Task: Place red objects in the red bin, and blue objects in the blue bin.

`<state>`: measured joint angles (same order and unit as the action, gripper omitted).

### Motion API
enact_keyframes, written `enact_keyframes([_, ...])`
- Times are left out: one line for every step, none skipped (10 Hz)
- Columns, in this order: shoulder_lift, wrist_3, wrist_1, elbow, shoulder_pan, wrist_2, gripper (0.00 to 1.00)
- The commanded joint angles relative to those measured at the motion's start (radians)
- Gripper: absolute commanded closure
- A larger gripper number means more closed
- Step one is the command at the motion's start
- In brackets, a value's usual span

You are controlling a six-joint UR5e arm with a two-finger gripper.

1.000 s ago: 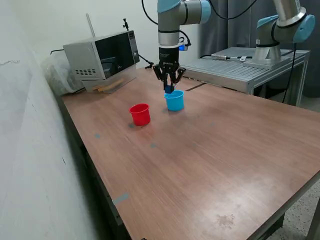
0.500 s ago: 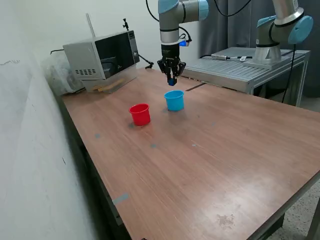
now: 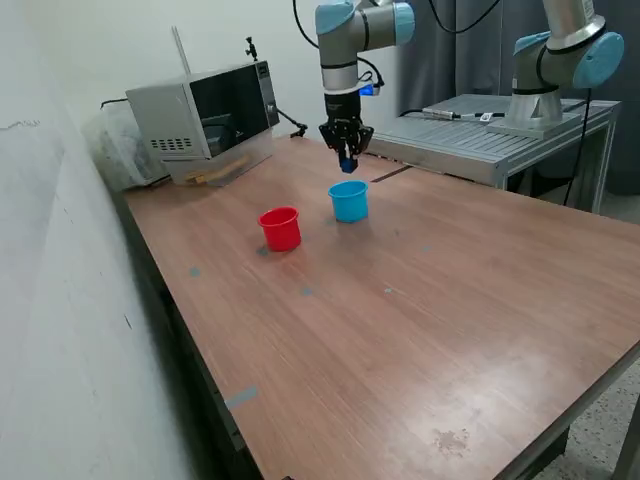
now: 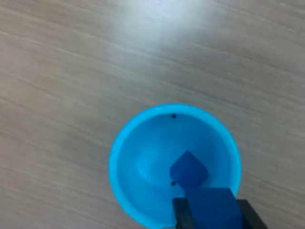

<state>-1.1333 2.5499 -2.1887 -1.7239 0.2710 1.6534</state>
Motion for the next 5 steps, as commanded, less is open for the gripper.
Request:
enact_keyframes([0.0, -0.008, 0.004, -0.011, 0.02, -0.007, 0.0])
enact_keyframes([-0.002, -0.013, 0.004, -0.022, 0.026, -0.006, 0.0])
enact_keyframes([-0.003, -0.01, 0.004, -0.022, 0.028, -0.006, 0.0])
enact_keyframes([-0.006, 0.0, 0.004, -0.023, 0.024, -0.006, 0.0])
enact_keyframes([-0.014, 0.006, 0.004, -0.031, 0.019, -0.006, 0.0])
